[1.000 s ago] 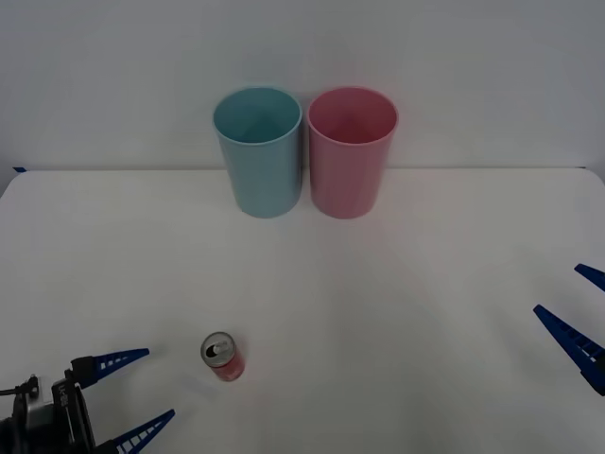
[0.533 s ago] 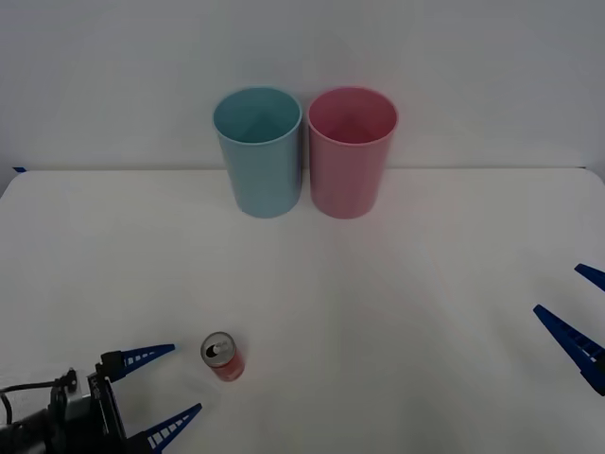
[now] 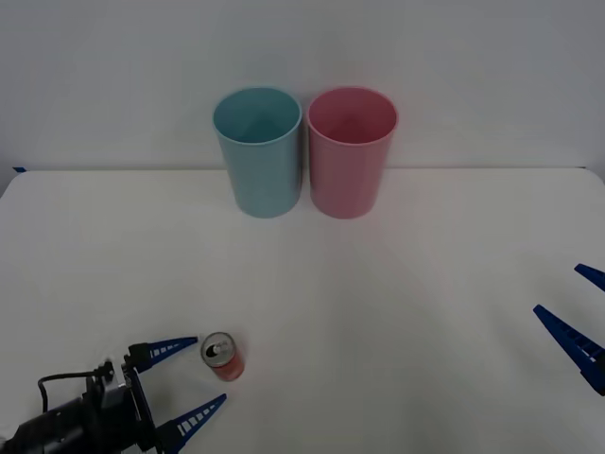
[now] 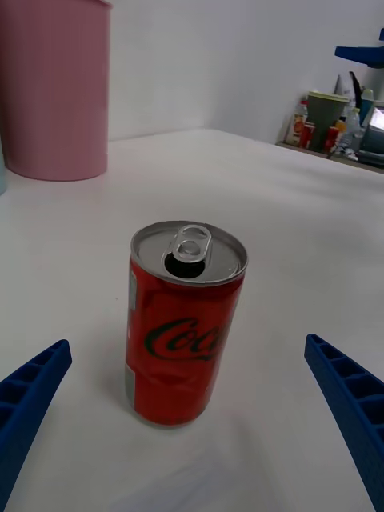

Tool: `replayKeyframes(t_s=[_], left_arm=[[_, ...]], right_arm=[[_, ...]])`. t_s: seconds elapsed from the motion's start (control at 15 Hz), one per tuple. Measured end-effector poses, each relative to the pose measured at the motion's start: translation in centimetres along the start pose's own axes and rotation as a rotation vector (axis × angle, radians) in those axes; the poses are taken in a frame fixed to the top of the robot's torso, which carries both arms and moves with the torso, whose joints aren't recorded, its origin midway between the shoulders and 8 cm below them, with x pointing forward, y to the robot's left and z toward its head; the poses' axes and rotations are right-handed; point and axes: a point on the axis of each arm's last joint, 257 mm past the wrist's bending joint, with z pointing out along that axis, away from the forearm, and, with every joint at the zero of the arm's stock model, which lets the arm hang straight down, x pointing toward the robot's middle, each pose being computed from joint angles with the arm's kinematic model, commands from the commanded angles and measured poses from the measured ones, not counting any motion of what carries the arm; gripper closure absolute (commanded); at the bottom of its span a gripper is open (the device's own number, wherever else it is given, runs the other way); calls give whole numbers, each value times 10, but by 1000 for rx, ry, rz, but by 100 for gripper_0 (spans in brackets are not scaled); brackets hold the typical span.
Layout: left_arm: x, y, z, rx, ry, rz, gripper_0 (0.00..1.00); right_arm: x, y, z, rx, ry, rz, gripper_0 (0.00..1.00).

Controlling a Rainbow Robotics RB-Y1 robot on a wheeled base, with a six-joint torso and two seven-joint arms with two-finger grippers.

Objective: Grasp the object on the table and drop it into the matching bin: aluminum can to the light blue bin, PET bottle to the pink bin.

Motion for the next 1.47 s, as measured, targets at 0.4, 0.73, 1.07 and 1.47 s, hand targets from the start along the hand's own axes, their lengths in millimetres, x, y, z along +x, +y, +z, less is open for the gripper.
replayKeyframes(t_s=[0.4, 0.73, 1.07, 1.47], left_arm=[[4, 1, 19, 2, 10, 35, 0], [7, -5, 41, -7, 3, 43, 0], [8, -5, 45, -6, 5, 49, 31], [7, -8, 48, 4, 2, 51, 100]], right_arm=[[0, 0, 0, 0, 0, 0, 0], [0, 0, 0, 0, 0, 0, 0], [0, 0, 0, 0, 0, 0, 0], [0, 0, 0, 0, 0, 0, 0]])
